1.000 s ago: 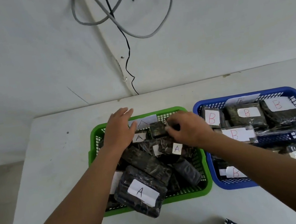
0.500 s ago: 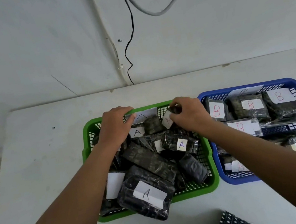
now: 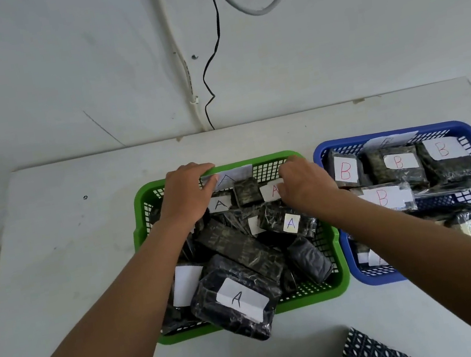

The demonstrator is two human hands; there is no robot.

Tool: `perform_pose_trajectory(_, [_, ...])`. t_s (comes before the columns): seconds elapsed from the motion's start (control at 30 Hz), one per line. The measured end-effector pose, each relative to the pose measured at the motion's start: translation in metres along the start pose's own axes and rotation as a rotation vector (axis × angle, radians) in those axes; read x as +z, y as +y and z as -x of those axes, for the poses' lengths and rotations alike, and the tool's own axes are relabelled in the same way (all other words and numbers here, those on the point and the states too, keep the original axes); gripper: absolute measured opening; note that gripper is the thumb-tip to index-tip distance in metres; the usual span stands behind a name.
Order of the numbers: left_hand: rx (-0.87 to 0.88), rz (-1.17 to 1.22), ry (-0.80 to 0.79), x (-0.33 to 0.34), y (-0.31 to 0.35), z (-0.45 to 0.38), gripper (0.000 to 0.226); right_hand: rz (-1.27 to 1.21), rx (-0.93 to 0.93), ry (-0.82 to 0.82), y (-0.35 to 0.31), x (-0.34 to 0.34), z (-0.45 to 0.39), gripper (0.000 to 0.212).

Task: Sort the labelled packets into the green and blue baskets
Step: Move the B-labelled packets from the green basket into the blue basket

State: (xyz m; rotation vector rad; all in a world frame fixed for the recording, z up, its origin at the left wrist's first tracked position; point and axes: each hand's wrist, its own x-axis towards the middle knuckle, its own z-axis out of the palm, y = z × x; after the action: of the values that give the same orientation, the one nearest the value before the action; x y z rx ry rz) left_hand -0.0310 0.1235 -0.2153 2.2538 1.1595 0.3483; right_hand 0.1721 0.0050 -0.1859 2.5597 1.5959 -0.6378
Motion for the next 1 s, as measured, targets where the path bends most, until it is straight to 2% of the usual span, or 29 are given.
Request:
perform_pose_trajectory(0.1, [-0.015,0.049,-0.030,-0.007,-0.002,0.001,0.038,0.097,-0.029,0.035,-0.006,0.002,0.001,0.023])
perform_pose_trajectory(0.2, [-0.045,0.059,0.016,-0.019,-0.009,0.008,0.041,0.139,-0.059,0.129,-0.007,0.003,0.005,0.023])
perform_pose_trajectory(0.3, [-0.099,0.032,0.147,-0.038,-0.023,0.026,0.040,-0.015,-0.153,0.242,-0.021,0.002,0.010,0.020])
perform_pose_trajectory(0.4, [-0.182,0.055,0.257,-0.052,-0.038,0.051,0.040,-0.254,-0.309,0.122,-0.057,0.003,0.009,0.027])
perform_pose_trajectory(0.5, [-0.284,0.117,0.283,-0.056,-0.047,0.076,0.043,-0.376,-0.448,-0.009,-0.097,0.011,0.007,0.038])
perform_pose_trajectory(0.6, [-0.318,0.152,0.306,-0.053,-0.051,0.094,0.041,-0.327,-0.577,-0.098,-0.124,0.020,0.001,0.055])
perform_pose_trajectory(0.67, [-0.308,0.107,0.299,-0.050,-0.053,0.099,0.038,-0.253,-0.622,-0.167,-0.135,0.024,-0.004,0.057])
perform_pose_trajectory(0.83, [-0.359,0.088,0.311,-0.045,-0.054,0.100,0.036,-0.377,-0.538,-0.142,-0.137,0.030,-0.011,0.045])
perform_pose_trajectory(1.0, [-0.333,0.073,0.331,-0.043,-0.055,0.102,0.033,-0.521,-0.463,0.005,-0.141,0.043,-0.002,0.037])
